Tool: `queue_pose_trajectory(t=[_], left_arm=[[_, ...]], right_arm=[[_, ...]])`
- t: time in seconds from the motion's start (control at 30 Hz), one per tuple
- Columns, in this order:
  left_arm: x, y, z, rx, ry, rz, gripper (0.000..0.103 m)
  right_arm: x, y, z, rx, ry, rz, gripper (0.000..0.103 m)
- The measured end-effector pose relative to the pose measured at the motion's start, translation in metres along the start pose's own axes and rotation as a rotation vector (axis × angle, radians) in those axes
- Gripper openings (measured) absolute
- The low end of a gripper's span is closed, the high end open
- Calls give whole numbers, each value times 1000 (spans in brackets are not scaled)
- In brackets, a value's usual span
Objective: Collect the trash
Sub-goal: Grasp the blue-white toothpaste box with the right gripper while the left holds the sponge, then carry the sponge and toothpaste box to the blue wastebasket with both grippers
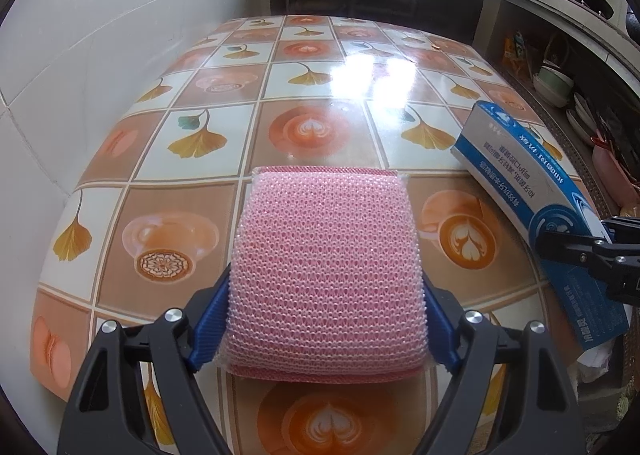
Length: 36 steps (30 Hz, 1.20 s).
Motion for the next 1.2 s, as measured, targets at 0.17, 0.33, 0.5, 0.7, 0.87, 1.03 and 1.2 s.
queue_pose_trajectory(t=[0.17,0.33,0.5,0.7,0.87,1.03,1.2], left_arm=[[-2,1,4,9,-9,9,79],[-4,4,11,26,-39,23,79],[-4,7,17,45,-49,18,79],[2,14,31,77,-46,7,79],[28,20,49,108,-86,-35,79],[87,32,71,144,-187,-145,79],[177,40,86,112,-369,-265,79]], right_arm=[[3,0,8,22,5,-19,34],[4,-2,14,43,7,-47,34],[9,-8,20,66,16,-88,34],[22,-20,39,131,32,-138,34],[45,-36,69,211,26,-197,34],[85,-67,109,314,-27,-312,34],[145,-121,151,393,-142,-487,34]])
Point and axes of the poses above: each gripper's, at about its wrist camera, not at the fingertips, and z roughly against the way its jaws point, x to its right, y to its top, the point moved 2 cm from there along -z, roughly the way its jaws point, and after that the axes turned 9 degrees about z, right-handed, at the moved point
